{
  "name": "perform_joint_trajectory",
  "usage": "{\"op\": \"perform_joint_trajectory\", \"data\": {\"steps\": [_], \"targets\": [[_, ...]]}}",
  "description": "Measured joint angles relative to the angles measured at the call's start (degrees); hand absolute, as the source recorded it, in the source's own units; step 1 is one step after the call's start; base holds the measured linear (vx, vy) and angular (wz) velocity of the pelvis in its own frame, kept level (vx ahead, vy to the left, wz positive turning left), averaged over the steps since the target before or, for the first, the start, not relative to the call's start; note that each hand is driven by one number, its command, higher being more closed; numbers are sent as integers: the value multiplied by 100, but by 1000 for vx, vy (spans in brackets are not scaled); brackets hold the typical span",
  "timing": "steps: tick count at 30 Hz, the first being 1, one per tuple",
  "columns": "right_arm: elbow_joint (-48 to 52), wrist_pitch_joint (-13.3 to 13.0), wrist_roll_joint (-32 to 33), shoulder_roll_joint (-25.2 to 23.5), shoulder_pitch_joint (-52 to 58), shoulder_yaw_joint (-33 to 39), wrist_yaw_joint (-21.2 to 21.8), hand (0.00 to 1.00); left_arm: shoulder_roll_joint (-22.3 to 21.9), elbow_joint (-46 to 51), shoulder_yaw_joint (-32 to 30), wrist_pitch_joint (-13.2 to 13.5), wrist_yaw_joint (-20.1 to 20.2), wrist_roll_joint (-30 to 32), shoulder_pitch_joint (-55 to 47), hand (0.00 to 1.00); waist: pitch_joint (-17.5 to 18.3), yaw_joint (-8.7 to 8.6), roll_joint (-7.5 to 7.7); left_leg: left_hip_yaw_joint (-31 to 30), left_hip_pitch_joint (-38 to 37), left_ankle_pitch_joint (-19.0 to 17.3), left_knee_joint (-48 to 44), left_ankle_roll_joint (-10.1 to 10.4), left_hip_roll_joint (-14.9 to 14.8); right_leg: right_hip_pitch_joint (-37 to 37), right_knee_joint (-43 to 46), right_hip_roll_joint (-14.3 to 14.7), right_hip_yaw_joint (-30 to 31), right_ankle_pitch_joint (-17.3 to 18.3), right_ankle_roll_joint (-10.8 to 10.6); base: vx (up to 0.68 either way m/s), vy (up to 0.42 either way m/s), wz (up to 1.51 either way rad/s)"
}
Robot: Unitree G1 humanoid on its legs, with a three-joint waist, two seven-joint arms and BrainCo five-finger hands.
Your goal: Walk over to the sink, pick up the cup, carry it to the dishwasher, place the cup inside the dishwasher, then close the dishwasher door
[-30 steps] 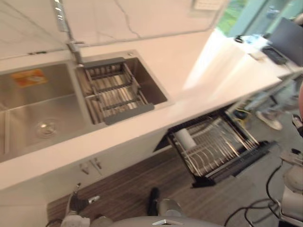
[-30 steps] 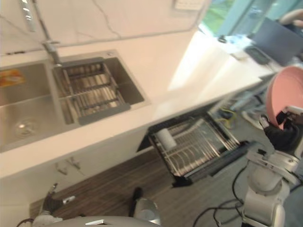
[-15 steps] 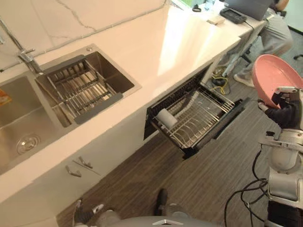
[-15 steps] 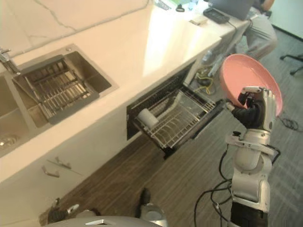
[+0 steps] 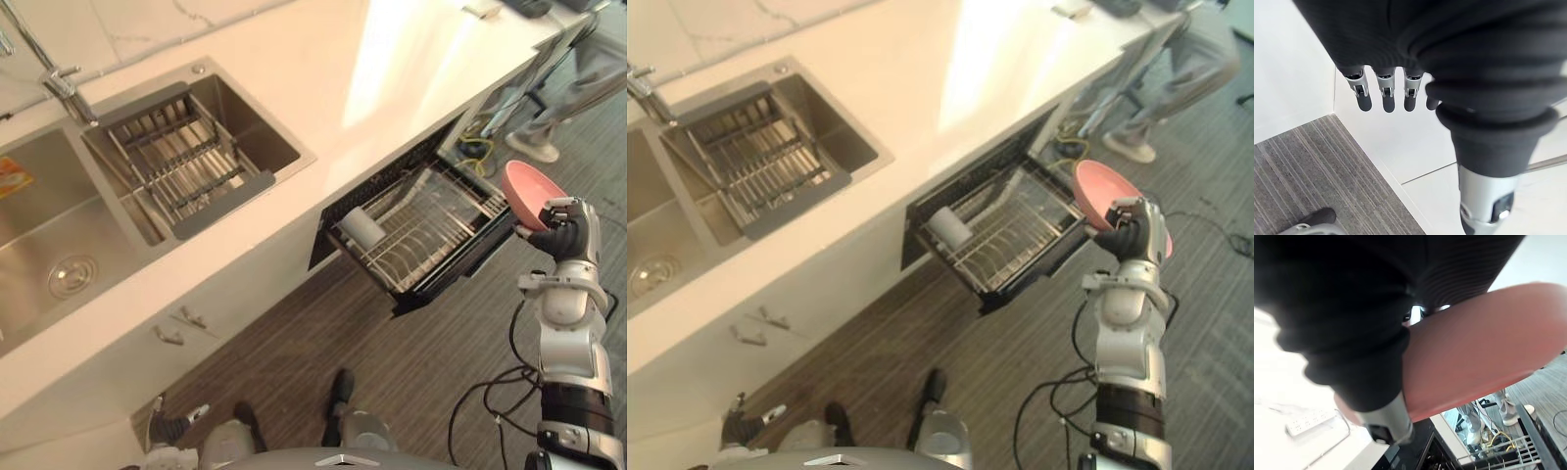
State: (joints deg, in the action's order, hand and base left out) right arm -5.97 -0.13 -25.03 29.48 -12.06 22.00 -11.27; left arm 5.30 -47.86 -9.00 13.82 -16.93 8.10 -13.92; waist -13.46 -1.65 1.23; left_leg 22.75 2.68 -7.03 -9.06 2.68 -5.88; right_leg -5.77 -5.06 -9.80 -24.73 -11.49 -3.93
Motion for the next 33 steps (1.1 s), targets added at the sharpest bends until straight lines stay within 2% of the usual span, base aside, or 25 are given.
{"op": "perform_joint_trajectory", "data": {"steps": [2, 6, 9, 12, 16, 22, 26, 31, 33], "targets": [[-368, 157, 70, 174, -429, -168, -17, 100, 78, 4, -2, 15, 4, 0, 141, 0, -282, 32, -37, -112, 181, -9, -110, -81, 89, -66, 0, -93, -61, -77, -33, -90, 33, 21], [-965, 328, 300, 518, -1128, -411, -63, 100, 99, 5, 0, 58, -4, -3, 311, 0, -604, 112, -93, -220, 655, -40, -390, -191, 161, -359, 7, -207, -113, -210, -42, -94, 19, 16], [-1477, 539, 636, 840, -1921, -652, -151, 100, 93, 62, 8, 85, -36, -9, 435, 0, -895, 184, -151, -250, 1012, -64, -628, -236, 157, -597, 39, -234, -107, -337, -18, -77, 14, 9], [-1646, 634, 791, 1124, -2379, -870, -177, 100, 94, 215, 11, 107, -73, -13, 499, 0, -1116, 185, -236, -347, 1210, -97, -806, -282, 154, -685, 40, -249, -105, -399, -21, -63, 17, 8], [-2017, 902, 903, 1460, -3121, -1243, -177, 100, 118, 229, 43, 165, -152, -21, 720, 0, -1277, 203, -366, -386, 1666, -155, -1107, -365, 170, -998, 40, -302, -31, -517, -16, -76, 30, 5], [-2485, 1187, 1024, 1788, -3480, -1465, -189, 100, 190, 241, 267, 242, -158, -126, 875, 0, -1408, 258, -595, -368, 2053, -188, -1312, -408, 183, -1326, 40, -337, 94, -592, 3, -46, 19, 0], [-2684, 1218, 1202, 2094, -3672, -1471, -197, 100, 188, 284, 464, 242, -156, -162, 947, 0, -1497, 254, -795, -418, 2196, -189, -1351, -437, 259, -1528, 40, -385, 226, -651, 0, -3, 14, -11], [-2810, 1230, 1237, 2380, -3812, -1471, -378, 100, 198, 438, 655, 258, -156, -182, 1017, 0, -1571, 211, -971, -463, 2329, -200, -1369, -456, 312, -1670, 40, -421, 272, -680, -4, -1, 4, -3], [-2829, 1204, 1232, 2491, -3854, -1471, -424, 100, 200, 439, 750, 259, -154, -235, 1017, 0, -1576, 252, -999, -455, 2348, -200, -1327, -457, 352, -1768, 40, -439, 366, -692, -9, 8, 12, -12]]}}
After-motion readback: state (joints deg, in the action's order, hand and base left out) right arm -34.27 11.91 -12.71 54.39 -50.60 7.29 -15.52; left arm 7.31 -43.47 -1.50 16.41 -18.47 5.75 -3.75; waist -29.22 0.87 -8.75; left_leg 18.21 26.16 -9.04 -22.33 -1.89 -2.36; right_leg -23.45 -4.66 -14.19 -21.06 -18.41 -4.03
